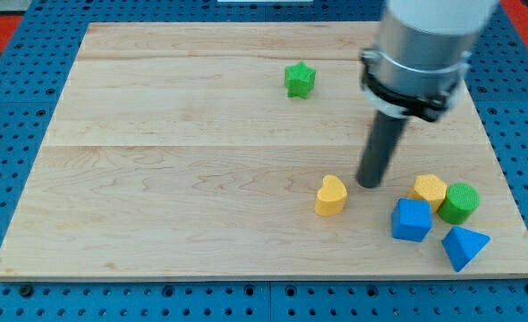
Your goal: Push the yellow heart towards blue cube
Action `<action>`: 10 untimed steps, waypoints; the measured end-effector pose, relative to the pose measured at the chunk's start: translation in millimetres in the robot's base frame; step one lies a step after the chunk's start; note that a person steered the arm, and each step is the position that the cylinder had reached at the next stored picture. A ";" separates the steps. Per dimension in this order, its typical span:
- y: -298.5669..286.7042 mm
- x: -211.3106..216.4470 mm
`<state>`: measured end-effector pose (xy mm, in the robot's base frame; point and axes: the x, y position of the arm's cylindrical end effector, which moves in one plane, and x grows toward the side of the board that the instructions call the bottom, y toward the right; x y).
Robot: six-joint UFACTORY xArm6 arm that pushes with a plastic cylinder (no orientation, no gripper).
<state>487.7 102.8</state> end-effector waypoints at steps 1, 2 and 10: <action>-48.7 -23.8; -53.5 11.6; 12.2 36.6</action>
<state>524.3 115.1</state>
